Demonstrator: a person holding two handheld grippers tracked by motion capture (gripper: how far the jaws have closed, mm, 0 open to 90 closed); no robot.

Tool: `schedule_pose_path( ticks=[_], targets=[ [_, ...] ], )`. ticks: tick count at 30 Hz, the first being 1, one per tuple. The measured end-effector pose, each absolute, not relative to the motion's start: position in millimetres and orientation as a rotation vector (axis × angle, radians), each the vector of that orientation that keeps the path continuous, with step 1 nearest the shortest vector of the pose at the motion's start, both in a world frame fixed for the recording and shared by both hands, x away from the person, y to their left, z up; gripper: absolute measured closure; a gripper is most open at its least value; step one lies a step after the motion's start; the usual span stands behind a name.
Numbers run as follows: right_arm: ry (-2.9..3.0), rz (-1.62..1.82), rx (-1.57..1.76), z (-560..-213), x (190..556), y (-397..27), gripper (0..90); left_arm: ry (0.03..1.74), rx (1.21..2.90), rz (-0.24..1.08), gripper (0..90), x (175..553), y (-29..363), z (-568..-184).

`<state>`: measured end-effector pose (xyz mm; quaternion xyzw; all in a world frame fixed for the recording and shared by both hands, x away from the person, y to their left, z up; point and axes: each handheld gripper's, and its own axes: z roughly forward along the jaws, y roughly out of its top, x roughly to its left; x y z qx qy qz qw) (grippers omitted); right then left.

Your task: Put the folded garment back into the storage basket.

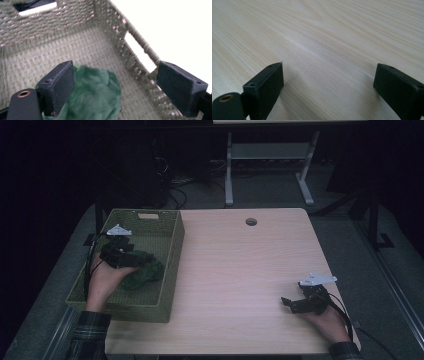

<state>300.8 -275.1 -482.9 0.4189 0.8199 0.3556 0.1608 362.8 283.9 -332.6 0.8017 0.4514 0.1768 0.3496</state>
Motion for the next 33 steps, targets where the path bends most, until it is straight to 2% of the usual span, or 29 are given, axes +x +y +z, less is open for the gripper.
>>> schedule_pose_path(
  ticks=[15,33],
  targets=[
    [2.341,1.015,1.196,-483,301,-275,8.9,1.045,2.072,0.432,14.0,361,231,-324],
    [2.342,1.015,1.196,-483,301,-275,8.9,0.925,2.072,0.362,14.2,355,156,-338]
  ],
)
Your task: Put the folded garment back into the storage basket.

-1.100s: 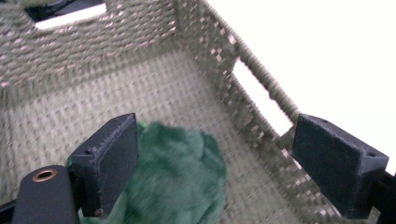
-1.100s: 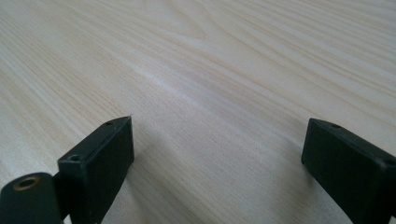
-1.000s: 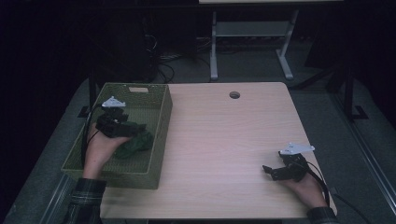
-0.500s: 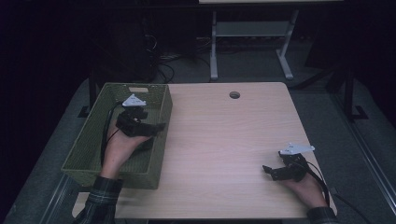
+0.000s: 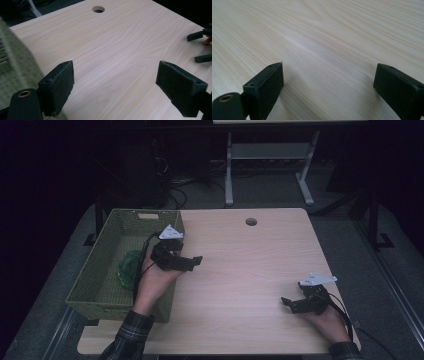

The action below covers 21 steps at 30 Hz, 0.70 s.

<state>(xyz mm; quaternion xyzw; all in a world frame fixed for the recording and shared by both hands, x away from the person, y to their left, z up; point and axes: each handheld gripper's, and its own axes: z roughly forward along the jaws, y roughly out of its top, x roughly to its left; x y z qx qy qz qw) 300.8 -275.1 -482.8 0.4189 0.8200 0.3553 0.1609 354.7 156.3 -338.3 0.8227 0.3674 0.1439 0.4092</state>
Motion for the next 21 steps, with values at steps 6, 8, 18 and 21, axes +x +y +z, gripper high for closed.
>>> schedule_pose_path(
  ticks=[6,8,18,21],
  targets=[
    [2.341,1.017,1.194,-483,301,-275,8.9,0.873,2.095,0.332,14.2,349,129,-351],
    [2.341,1.017,1.194,-483,301,-275,8.9,0.864,2.102,0.328,14.2,348,124,-355],
    [2.341,1.016,1.196,-483,301,-275,8.9,0.807,2.137,0.326,14.1,343,104,-383],
    [2.342,1.016,1.197,-483,301,-275,8.9,0.797,2.141,0.33,14.1,341,102,-392]
  ],
)
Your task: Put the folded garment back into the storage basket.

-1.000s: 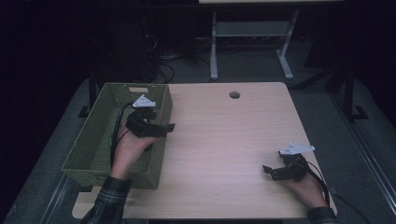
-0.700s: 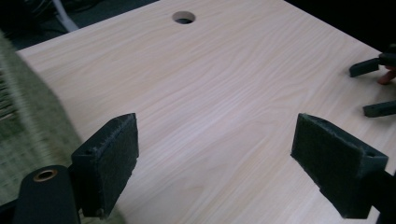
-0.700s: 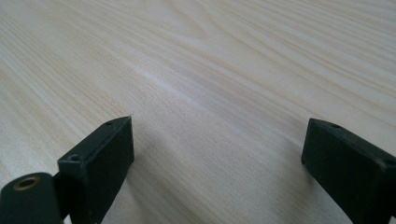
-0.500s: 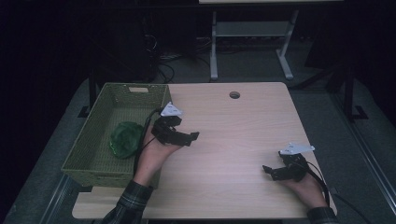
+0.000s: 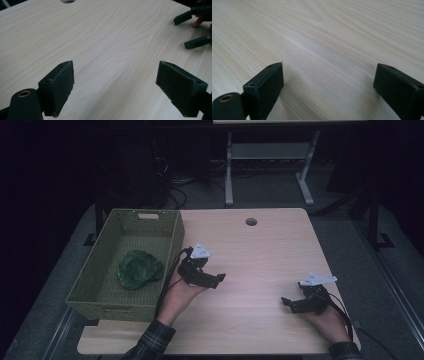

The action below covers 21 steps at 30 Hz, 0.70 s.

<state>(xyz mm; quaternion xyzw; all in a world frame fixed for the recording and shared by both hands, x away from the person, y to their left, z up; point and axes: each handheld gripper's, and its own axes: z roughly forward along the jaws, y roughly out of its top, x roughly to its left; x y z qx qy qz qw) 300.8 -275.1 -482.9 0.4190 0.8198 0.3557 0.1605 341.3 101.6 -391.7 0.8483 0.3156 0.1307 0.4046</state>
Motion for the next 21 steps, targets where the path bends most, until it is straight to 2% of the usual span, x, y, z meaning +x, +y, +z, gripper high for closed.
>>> schedule_pose_path(
  ticks=[21],
  targets=[
    [2.328,1.005,1.209,-483,299,-276,8.7,0.746,2.234,0.345,14.0,331,102,-458]
  ],
)
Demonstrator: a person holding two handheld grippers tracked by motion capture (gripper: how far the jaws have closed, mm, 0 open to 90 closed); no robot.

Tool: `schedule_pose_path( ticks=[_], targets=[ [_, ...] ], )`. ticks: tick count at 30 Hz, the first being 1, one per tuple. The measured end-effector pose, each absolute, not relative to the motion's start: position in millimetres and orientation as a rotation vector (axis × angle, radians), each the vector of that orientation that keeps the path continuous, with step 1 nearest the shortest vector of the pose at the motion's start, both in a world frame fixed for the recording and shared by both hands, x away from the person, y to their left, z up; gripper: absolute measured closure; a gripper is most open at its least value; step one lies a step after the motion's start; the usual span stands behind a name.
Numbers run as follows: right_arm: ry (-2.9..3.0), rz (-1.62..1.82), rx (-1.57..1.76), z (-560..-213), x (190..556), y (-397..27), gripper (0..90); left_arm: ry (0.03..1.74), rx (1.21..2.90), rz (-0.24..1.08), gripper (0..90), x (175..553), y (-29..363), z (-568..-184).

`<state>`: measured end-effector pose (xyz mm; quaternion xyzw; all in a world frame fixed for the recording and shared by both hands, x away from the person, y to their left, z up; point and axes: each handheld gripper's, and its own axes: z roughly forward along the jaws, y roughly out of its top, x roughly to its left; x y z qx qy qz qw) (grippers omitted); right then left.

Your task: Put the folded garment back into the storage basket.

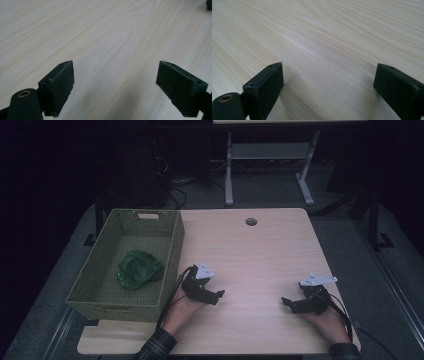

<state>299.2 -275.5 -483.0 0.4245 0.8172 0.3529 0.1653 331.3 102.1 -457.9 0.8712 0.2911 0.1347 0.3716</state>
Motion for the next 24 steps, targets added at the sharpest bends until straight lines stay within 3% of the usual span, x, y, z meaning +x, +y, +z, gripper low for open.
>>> schedule_pose_path(
  ticks=[24],
  targets=[
    [2.322,1.002,1.215,-483,298,-276,8.7,0.766,2.237,0.333,12.7,331,108,-478]
  ],
)
